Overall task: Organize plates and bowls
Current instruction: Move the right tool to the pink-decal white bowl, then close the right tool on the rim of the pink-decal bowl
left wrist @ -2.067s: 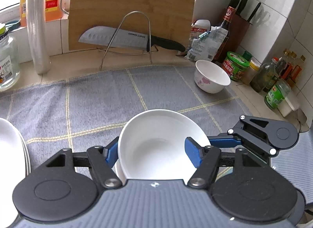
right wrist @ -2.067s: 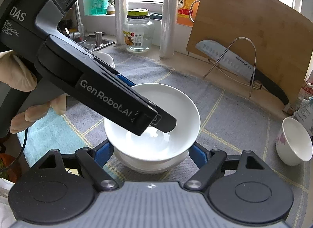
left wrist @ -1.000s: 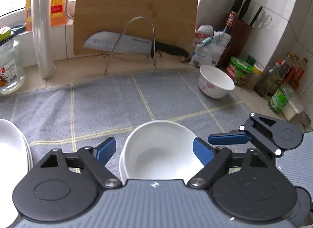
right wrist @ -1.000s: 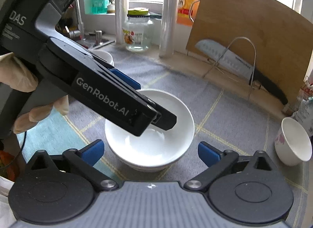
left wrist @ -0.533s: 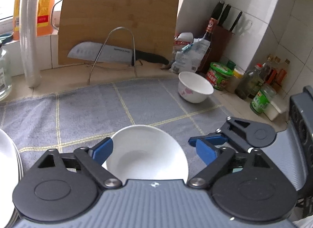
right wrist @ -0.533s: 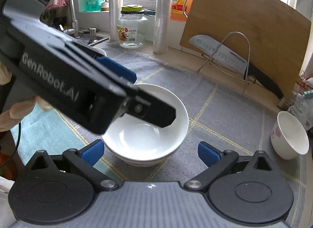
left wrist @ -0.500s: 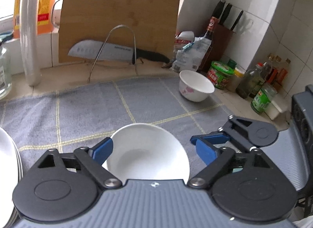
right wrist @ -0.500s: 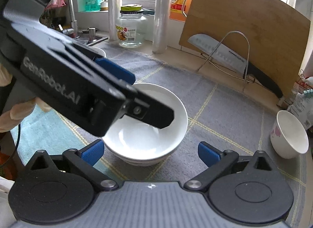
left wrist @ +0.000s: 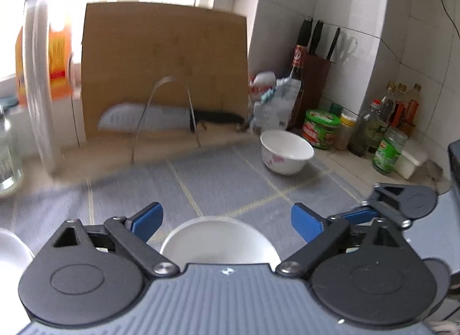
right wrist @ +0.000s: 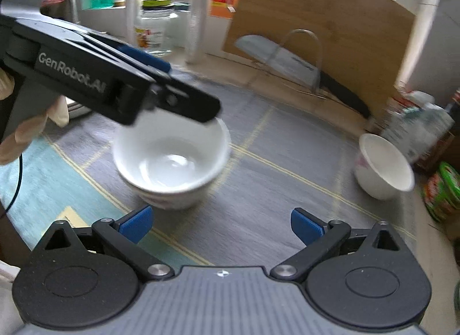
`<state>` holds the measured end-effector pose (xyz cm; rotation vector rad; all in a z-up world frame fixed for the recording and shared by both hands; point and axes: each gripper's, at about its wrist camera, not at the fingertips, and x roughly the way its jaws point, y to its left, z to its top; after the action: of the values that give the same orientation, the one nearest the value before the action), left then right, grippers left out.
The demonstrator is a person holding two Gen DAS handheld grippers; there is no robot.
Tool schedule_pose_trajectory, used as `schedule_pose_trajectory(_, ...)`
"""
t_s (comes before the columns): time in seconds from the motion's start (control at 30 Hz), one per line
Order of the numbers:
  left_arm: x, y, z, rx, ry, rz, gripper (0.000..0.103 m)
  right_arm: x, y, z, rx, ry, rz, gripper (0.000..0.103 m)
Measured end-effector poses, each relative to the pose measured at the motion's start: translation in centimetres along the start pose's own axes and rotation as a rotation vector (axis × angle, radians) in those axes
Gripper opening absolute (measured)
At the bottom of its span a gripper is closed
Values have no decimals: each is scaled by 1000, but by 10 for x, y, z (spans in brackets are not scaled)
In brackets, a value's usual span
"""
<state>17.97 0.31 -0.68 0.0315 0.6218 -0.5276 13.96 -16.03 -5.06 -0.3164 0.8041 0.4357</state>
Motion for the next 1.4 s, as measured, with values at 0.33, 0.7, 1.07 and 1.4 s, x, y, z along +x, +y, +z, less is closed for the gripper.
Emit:
schedule_pose_trajectory(0.33,28,-81,15,36,-49,127,102,2,-108,-28,65,-5,8,103)
schedule_pose_trajectory(0.7,98,-146,27,-38,26,130,102,10,-217,-43,72,-29,-1,103)
schedule_pose_trajectory(1.07,173,-161,26,-38,64,190,102,40,-294,-33,228,-8,-78,103)
schedule_pose_trajectory(1.4,234,-166,23,-4,123,232,102,59,-305,-12,231,-25,-23,103)
